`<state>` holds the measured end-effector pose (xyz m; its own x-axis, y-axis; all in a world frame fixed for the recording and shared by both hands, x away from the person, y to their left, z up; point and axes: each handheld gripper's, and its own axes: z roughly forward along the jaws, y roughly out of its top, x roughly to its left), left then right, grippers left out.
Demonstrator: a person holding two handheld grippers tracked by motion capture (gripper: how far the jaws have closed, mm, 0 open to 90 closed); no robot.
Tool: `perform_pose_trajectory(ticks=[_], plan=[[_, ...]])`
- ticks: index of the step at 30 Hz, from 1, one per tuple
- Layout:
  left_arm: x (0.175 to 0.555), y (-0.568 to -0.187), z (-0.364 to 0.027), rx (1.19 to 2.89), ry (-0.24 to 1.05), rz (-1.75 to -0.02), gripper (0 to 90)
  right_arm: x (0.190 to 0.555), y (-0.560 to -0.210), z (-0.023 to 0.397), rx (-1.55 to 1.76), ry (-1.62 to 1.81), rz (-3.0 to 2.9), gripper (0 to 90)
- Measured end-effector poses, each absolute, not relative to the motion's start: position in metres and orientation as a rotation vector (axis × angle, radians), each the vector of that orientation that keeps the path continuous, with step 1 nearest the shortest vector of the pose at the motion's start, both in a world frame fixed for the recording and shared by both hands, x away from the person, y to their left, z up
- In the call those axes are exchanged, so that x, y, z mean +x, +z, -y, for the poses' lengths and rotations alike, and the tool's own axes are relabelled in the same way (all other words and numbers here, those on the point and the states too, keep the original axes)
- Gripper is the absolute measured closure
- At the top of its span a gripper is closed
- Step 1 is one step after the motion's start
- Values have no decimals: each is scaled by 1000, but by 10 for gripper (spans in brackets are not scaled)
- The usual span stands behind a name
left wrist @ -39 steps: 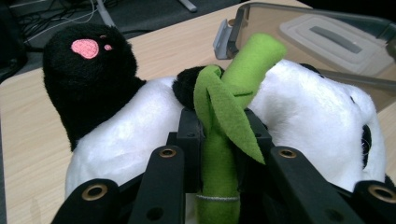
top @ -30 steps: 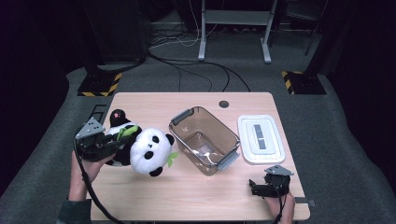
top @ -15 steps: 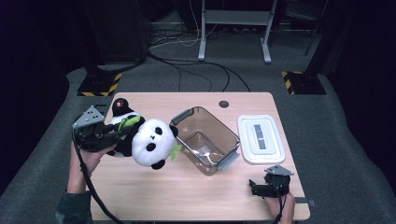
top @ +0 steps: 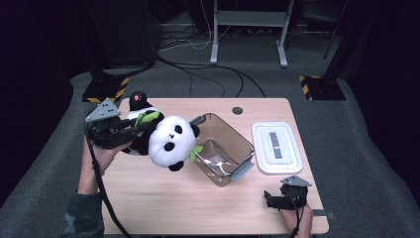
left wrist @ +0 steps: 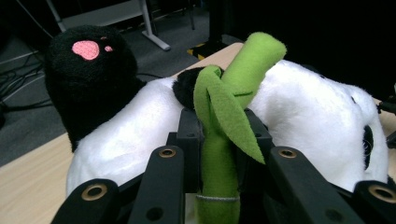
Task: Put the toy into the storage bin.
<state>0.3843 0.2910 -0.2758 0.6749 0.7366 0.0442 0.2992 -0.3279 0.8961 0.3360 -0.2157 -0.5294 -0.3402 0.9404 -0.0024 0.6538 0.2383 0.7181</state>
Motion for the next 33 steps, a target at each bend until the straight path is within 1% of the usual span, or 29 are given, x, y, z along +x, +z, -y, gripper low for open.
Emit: perform_pose_trajectory(ticks=[16,25,33], plan=[[413,-262,-245,1956,487,-667,748,336,-529,216,1459,879,-2078,2],[428,-264,-214,1997,434,-564,747,336,-529,215,1461,880,-2077,2],[441,-268,-191,2034,405,-511,747,336,-529,216,1459,879,-2079,2]])
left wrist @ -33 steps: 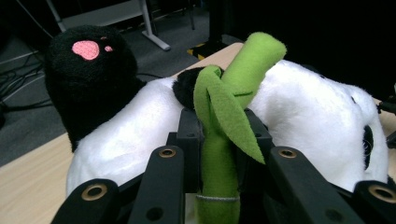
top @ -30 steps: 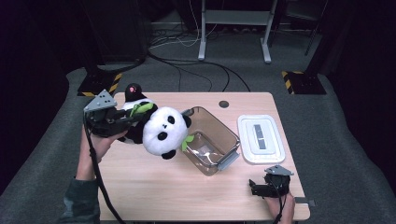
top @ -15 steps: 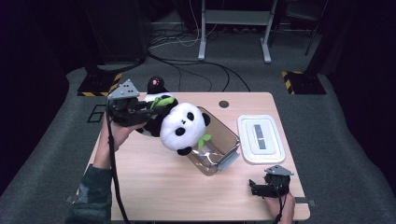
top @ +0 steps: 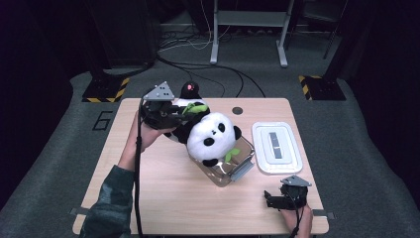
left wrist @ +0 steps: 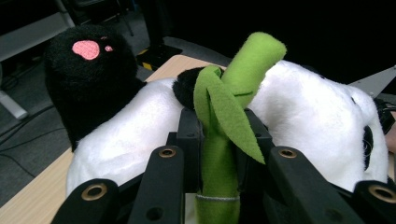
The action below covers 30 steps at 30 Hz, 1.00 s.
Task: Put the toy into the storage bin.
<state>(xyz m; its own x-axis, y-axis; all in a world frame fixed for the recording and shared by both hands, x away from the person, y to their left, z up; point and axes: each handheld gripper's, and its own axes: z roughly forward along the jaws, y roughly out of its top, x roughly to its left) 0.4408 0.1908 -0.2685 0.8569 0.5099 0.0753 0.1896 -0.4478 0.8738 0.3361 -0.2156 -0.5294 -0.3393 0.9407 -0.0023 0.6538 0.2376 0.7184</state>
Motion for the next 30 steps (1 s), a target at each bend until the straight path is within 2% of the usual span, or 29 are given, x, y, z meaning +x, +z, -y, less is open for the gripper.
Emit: perform_pose_trajectory(ticks=[15,30], plan=[[464,-294,-158,2094,316,-464,745,336,-529,215,1465,882,-2079,2],[484,-331,-140,2144,249,-504,740,336,-530,215,1469,884,-2065,4]])
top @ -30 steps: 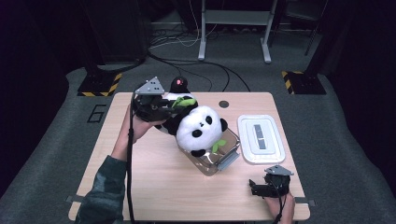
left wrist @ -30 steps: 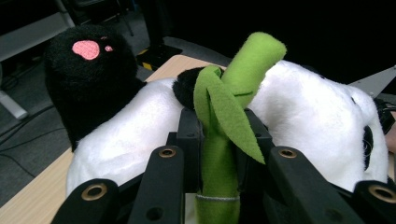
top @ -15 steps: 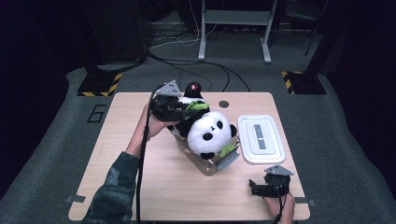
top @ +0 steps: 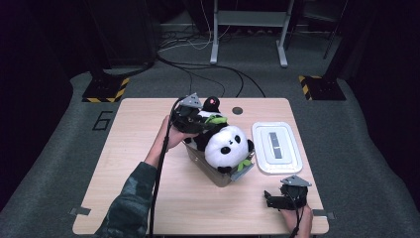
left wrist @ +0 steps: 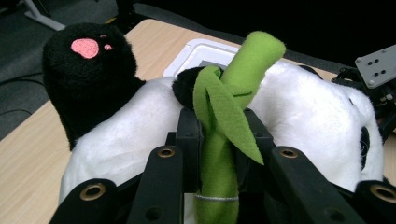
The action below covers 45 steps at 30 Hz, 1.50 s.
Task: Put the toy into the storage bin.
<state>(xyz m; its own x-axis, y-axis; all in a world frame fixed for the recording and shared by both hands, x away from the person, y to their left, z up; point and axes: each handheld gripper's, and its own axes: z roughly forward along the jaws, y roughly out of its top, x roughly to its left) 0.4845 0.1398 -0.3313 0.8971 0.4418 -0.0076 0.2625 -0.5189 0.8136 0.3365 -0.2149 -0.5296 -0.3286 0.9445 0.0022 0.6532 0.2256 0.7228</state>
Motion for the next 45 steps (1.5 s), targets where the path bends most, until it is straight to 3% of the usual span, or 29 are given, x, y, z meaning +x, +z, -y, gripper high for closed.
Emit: perform_pose_trajectory(ticks=[28,30,34,37,45], plan=[[494,-360,-138,2102,244,-589,689,336,-529,215,1474,888,-2065,9],[493,-357,-136,2104,230,-604,626,336,-529,215,1474,887,-2065,9],[487,-351,-132,2115,248,-616,406,336,-529,215,1475,887,-2065,9],[484,-345,-130,2088,224,-636,309,336,-529,215,1475,887,-2065,9],[478,-340,-111,2108,231,-637,249,336,-530,215,1471,887,-2066,9]])
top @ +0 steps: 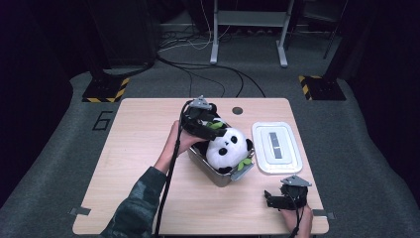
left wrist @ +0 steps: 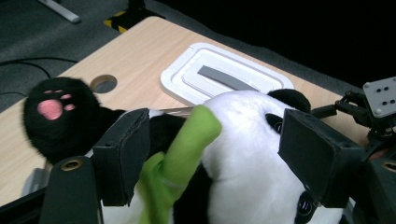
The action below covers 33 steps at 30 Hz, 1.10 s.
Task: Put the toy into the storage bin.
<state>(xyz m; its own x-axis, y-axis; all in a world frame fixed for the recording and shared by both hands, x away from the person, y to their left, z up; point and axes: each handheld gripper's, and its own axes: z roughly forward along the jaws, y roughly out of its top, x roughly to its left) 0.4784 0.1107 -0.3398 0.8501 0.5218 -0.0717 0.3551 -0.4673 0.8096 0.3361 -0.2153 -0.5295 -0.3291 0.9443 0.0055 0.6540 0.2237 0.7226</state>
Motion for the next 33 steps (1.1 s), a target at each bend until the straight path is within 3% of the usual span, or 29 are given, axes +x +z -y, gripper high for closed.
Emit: perform_pose_trajectory(ticks=[21,33], plan=[[487,-384,-78,2322,260,-734,250,336,-529,215,1469,883,-2069,10],[491,-400,-74,2350,209,-759,259,336,-529,215,1469,886,-2070,11]])
